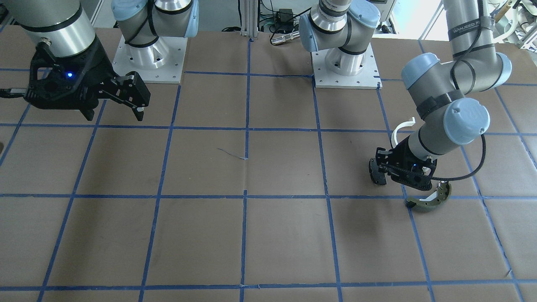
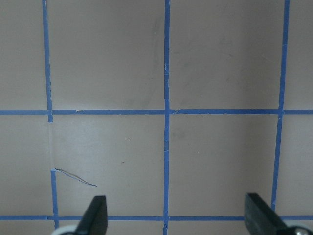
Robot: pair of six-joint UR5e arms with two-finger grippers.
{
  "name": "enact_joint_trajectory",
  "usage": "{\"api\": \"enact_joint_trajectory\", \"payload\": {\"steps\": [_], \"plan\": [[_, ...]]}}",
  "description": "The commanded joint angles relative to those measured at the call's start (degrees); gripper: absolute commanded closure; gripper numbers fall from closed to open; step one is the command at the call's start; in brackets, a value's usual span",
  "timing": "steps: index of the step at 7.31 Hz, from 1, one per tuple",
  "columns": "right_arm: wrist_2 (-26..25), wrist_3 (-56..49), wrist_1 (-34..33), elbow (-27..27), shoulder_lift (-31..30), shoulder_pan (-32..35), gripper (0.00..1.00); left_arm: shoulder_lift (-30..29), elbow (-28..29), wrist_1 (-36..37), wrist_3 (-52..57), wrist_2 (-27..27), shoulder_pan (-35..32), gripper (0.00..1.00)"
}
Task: Place bearing gear from tray to pile
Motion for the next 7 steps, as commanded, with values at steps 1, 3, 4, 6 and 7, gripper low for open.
{"api": "enact_joint_trajectory", "payload": {"steps": [1,3,4,6,7], "plan": [[0.0,0.0,0.0,0.0,0.0,0.1,0.0,0.3,-4.9,5.0,7.8,0.1,6.6,1.0],[0.0,0.0,0.0,0.0,0.0,0.1,0.0,-0.4,-6.0,5.5,7.9,-0.4,6.8,1.0],[0.0,0.0,0.0,0.0,0.0,0.1,0.0,-1.1,-6.1,5.5,7.7,-0.4,6.9,1.0],[0.0,0.0,0.0,0.0,0.0,0.1,0.0,-1.3,-5.6,5.4,6.8,-1.2,6.9,0.01],[0.0,0.0,0.0,0.0,0.0,0.1,0.0,-1.4,-5.9,5.4,6.7,-1.2,6.9,0.0]]}}
